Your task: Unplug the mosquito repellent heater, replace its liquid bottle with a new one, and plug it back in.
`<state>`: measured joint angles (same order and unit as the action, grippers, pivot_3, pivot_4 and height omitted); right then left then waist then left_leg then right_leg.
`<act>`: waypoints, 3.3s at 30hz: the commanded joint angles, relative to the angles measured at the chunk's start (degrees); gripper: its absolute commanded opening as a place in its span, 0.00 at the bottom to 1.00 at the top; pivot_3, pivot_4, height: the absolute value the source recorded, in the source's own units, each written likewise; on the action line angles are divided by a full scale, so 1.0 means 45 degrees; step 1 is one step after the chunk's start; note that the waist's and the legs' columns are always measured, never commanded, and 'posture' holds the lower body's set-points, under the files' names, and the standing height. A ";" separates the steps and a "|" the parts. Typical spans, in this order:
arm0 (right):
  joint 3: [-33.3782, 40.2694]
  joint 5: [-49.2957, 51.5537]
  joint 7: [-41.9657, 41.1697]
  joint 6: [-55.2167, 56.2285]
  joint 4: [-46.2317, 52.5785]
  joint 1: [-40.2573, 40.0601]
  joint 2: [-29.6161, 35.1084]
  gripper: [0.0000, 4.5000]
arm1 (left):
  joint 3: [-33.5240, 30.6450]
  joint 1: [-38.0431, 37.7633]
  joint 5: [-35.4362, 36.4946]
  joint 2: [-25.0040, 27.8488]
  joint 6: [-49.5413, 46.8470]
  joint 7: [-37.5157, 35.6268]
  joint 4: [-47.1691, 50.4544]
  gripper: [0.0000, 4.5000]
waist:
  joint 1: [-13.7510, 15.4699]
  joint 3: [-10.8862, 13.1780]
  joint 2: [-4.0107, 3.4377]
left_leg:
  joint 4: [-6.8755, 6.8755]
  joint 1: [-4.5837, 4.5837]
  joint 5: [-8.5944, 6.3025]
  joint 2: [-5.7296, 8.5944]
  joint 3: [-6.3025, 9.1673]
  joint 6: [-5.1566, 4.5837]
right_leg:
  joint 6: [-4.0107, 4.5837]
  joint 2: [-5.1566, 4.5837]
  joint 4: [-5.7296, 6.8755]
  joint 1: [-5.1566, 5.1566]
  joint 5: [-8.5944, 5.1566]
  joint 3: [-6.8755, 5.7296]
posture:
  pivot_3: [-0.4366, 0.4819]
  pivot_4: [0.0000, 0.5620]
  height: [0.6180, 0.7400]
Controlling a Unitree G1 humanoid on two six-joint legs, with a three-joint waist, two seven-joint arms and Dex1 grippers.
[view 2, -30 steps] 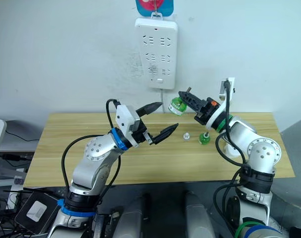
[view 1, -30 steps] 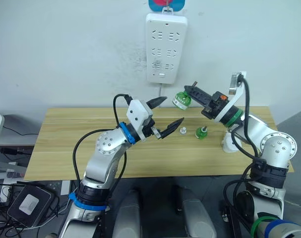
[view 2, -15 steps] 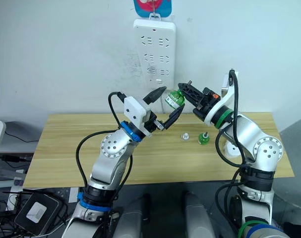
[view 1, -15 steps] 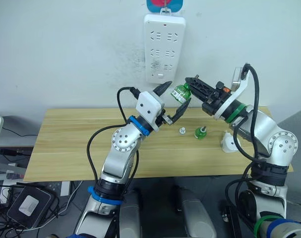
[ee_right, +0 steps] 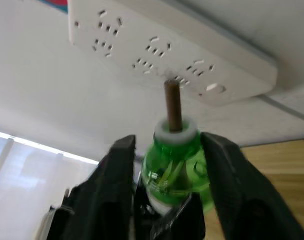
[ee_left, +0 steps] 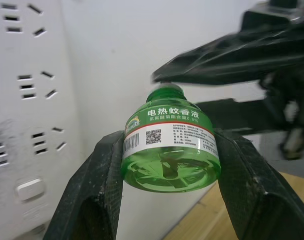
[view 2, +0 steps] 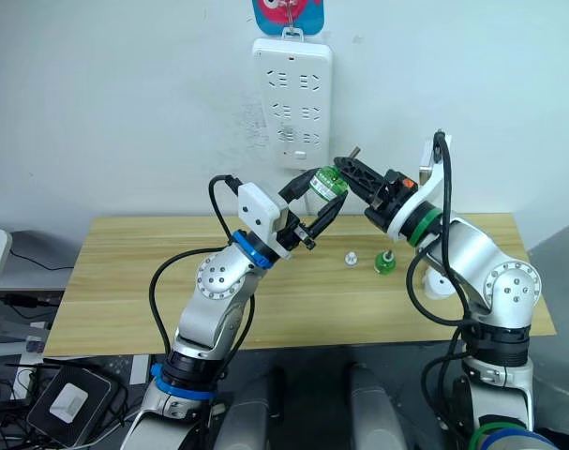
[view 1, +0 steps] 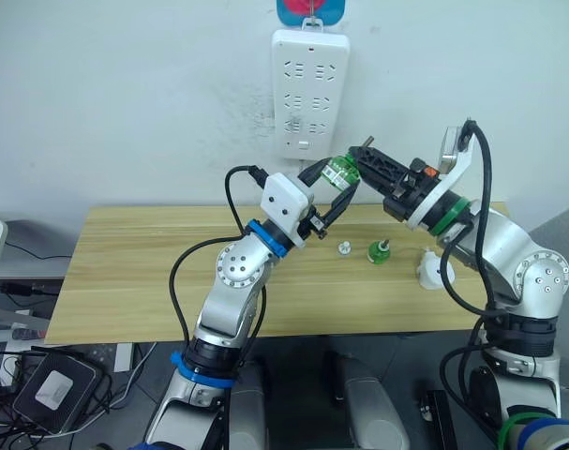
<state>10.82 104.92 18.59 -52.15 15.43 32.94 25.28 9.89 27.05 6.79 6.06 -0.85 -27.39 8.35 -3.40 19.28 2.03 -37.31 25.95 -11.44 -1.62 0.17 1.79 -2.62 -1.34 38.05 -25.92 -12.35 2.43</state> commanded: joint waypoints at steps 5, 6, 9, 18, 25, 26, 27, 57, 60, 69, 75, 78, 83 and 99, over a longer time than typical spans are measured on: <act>-0.0179 -0.2499 -0.4381 -0.3064 0.0446 -0.1974 0.5429 0.98 | -0.0417 -0.0074 0.0821 0.0938 0.0519 -0.1299 0.0109 0.50 | 0.0039 -0.0032 -0.0024 | -0.0046 0.0003 -0.0011 0.0000 0.0007 -0.0018 | 0.0000 -0.0002 -0.0010 0.0025 -0.0001 -0.0006 | 0.33 0.51 1.00; -0.0329 -0.3509 -0.4848 -0.3013 0.0397 -0.2192 0.5998 0.98 | -0.0424 -0.0134 0.0858 0.1001 0.0513 -0.1361 0.0159 0.50 | 0.0031 -0.0038 -0.0033 | -0.0071 0.0003 -0.0022 -0.0007 0.0006 -0.0035 | -0.0001 0.0003 -0.0011 0.0033 -0.0002 -0.0007 | 0.33 0.51 1.00; -0.2125 -0.8863 -0.6984 -0.1096 -0.0673 -0.2931 0.7991 0.98 | -0.0498 -0.0653 0.1042 0.1310 0.0453 -0.1603 0.0441 0.50 | 0.0024 -0.0067 -0.0049 | -0.0129 0.0000 -0.0038 -0.0008 -0.0009 -0.0061 | -0.0012 0.0009 -0.0010 0.0047 -0.0009 0.0011 | 0.34 0.52 1.00; -0.3656 -1.4261 -0.9004 0.0290 -0.4117 -0.2189 0.6901 0.98 | -0.0151 -0.1388 0.0919 0.1256 -0.0276 -0.1190 0.1750 0.50 | 0.0034 -0.0079 -0.0051 | -0.0140 -0.0016 -0.0038 -0.0014 -0.0022 -0.0059 | -0.0042 0.0021 -0.0016 0.0059 -0.0026 0.0035 | 0.37 0.56 1.00; -0.3403 -1.5822 -0.9053 -0.0605 -0.5942 -0.1182 0.5631 0.98 | -0.0440 -0.1823 0.1078 0.1746 -0.0816 -0.1238 0.2506 0.50 | 0.0086 -0.0078 -0.0052 | -0.0137 -0.0014 -0.0039 -0.0008 -0.0016 -0.0060 | -0.0032 0.0017 -0.0022 0.0064 -0.0021 0.0030 | 0.42 0.58 1.00; -0.3378 -1.6041 -0.9112 -0.0756 -0.6056 -0.1132 0.5531 0.98 | -0.0434 -0.1879 0.1081 0.1792 -0.0871 -0.1220 0.2582 0.50 | 0.0102 -0.0078 -0.0053 | -0.0136 -0.0017 -0.0039 -0.0008 -0.0018 -0.0060 | -0.0031 0.0017 -0.0021 0.0067 -0.0020 0.0034 | 0.42 0.58 1.00; -0.3355 -1.6223 -0.9201 -0.0845 -0.6105 -0.1100 0.5453 0.98 | -0.0420 -0.1903 0.1085 0.1817 -0.0907 -0.1200 0.2620 0.50 | 0.0122 -0.0078 -0.0052 | -0.0134 -0.0017 -0.0039 -0.0010 -0.0013 -0.0060 | -0.0029 0.0017 -0.0021 0.0066 -0.0019 0.0030 | 0.42 0.58 1.00; 0.0099 -1.1231 -1.6468 -0.8311 -0.5528 0.1031 0.7089 0.66 | 0.0126 -0.3182 0.2157 0.3120 0.0186 -0.4005 0.2955 0.50 | 0.0222 -0.0063 -0.0081 | -0.0127 -0.0029 -0.0043 -0.0016 -0.0005 -0.0063 | -0.0029 0.0023 -0.0038 0.0084 -0.0020 0.0019 | 0.35 0.58 1.00; -0.0261 -0.7911 -1.6566 -0.8966 -0.6514 0.1801 0.8365 0.66 | 0.0416 -0.3216 0.1989 0.3402 0.1712 -0.5104 0.2125 0.50 | 0.0202 -0.0060 -0.0089 | -0.0130 -0.0034 -0.0044 -0.0012 -0.0015 -0.0066 | -0.0009 0.0020 -0.0046 0.0091 -0.0011 0.0027 | 0.34 0.58 1.00; -0.0930 -0.1810 -1.1454 -0.8927 -0.7634 0.2896 0.7705 0.66 | 0.0678 -0.1275 0.1736 0.2542 0.3469 -0.5658 -0.0560 0.50 | 0.0111 -0.0064 -0.0082 | -0.0139 -0.0009 -0.0081 -0.0007 -0.0027 -0.0127 | -0.0022 0.0013 -0.0115 0.0109 -0.0011 0.0032 | 0.30 0.57 1.00; -0.1370 0.1375 -0.8540 -0.7496 -0.7041 0.2076 0.7741 0.66 | 0.0742 -0.0966 0.1769 0.2400 0.3360 -0.5651 -0.0623 0.50 | 0.0028 -0.0063 -0.0082 | -0.0139 -0.0007 -0.0092 -0.0009 -0.0021 -0.0146 | -0.0026 0.0013 -0.0113 0.0108 -0.0013 0.0024 | 0.30 0.58 1.00; -0.1370 0.1795 -0.8060 -0.7174 -0.6644 0.1779 0.7683 0.66 | 0.0740 -0.0872 0.1770 0.2358 0.3328 -0.5645 -0.0714 0.50 | 0.0004 -0.0063 -0.0083 | -0.0142 -0.0010 -0.0092 -0.0010 -0.0023 -0.0146 | -0.0034 0.0015 -0.0106 0.0109 -0.0018 0.0027 | 0.30 0.58 1.00; -0.1311 0.1795 -0.7916 -0.6944 -0.6021 0.1532 0.7499 0.66 | 0.0805 -0.0626 0.1667 0.2232 0.3278 -0.5614 -0.0927 0.50 | 0.0005 -0.0063 -0.0083 | -0.0144 -0.0010 -0.0092 -0.0012 -0.0019 -0.0146 | -0.0049 0.0016 -0.0104 0.0109 -0.0028 0.0025 | 0.30 0.58 1.00; -0.1324 0.1795 -0.7202 -0.6271 -0.5282 0.1422 0.7091 0.66 | 0.1271 -0.0278 0.1391 0.1927 0.3191 -0.5881 -0.0802 0.50 | 0.0004 -0.0063 -0.0083 | -0.0142 -0.0011 -0.0092 -0.0013 -0.0021 -0.0146 | -0.0051 0.0018 -0.0107 0.0108 -0.0029 0.0027 | 0.29 0.58 1.00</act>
<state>3.90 111.05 -14.40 -80.76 -10.25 38.89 57.46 13.34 24.46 12.94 15.68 12.56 -53.02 2.30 -3.38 19.00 1.66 -37.95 25.90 -11.85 -1.68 0.08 1.13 -2.85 -1.26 37.57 -25.43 -12.48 2.55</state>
